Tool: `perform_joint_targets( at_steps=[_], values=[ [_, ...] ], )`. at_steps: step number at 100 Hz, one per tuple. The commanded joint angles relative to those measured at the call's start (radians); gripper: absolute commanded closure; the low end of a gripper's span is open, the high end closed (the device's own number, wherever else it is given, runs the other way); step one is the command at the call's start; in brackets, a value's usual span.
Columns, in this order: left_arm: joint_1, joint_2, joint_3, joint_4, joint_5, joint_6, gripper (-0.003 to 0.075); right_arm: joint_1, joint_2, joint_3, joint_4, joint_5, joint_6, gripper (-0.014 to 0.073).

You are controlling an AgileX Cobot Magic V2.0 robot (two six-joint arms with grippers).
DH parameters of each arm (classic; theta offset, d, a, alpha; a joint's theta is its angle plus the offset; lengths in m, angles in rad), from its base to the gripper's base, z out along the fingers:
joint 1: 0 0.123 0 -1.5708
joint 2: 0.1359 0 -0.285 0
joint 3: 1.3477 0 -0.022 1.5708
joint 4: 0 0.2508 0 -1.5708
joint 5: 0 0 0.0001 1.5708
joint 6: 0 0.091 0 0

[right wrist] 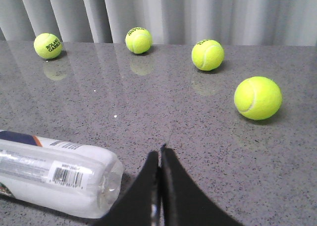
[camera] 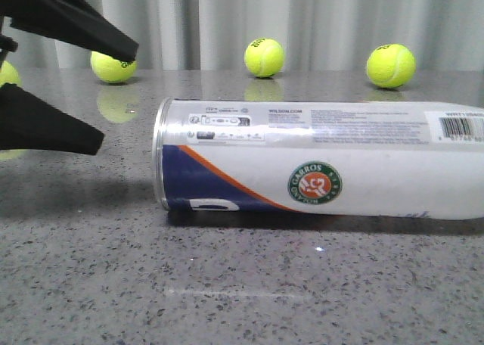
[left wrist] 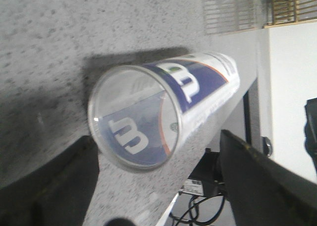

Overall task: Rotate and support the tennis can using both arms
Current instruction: 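Grasp the can's open end with the left gripper, then lift the can with the left gripper and swing it upright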

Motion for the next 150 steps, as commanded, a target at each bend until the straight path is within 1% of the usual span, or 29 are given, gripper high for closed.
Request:
perform_joint_targets(
  at_steps=[1,18,28,36,50,57,62,81,95,124,150],
  values=[
    [-0.038,0.005,-0.05,-0.112,0.099,0.021,0.0227,-0.005,0.011,-0.022,-0.028,-0.082,0.001,0.065],
    [-0.102,0.069,-0.122,-0.153,0.051,0.036,0.0227,-0.005,0.011,-0.022,-0.028,-0.082,0.001,0.065],
    [-0.133,0.122,-0.178,-0.173,0.06,0.039,0.0227,-0.005,0.011,-0.022,-0.028,-0.082,0.001,0.065],
    [-0.159,0.155,-0.204,-0.203,0.071,0.039,0.0227,-0.005,0.011,-0.022,-0.028,-0.082,0.001,0.065],
    [-0.182,0.204,-0.239,-0.213,0.101,0.041,0.0233,-0.005,0.011,-0.022,-0.028,-0.082,0.001,0.065],
    [-0.182,0.211,-0.239,-0.232,0.1,0.045,0.0272,-0.005,0.011,-0.022,-0.028,-0.082,0.001,0.065],
    [-0.182,0.213,-0.239,-0.237,0.1,0.047,0.0318,-0.005,0.011,-0.022,-0.028,-0.082,0.001,0.065],
    [-0.182,0.213,-0.239,-0.245,0.1,0.047,0.0531,-0.005,0.011,-0.022,-0.028,-0.082,0.001,0.065],
    [-0.182,0.213,-0.239,-0.264,0.1,0.047,0.0633,-0.005,0.011,-0.022,-0.028,-0.082,0.001,0.065],
    [-0.182,0.212,-0.241,-0.278,0.1,0.077,0.0742,-0.005,0.011,-0.022,-0.028,-0.082,0.001,0.065],
    [-0.18,0.124,-0.271,-0.286,0.1,0.123,0.0741,-0.005,0.011,-0.022,-0.028,-0.082,0.001,0.065]
  ],
)
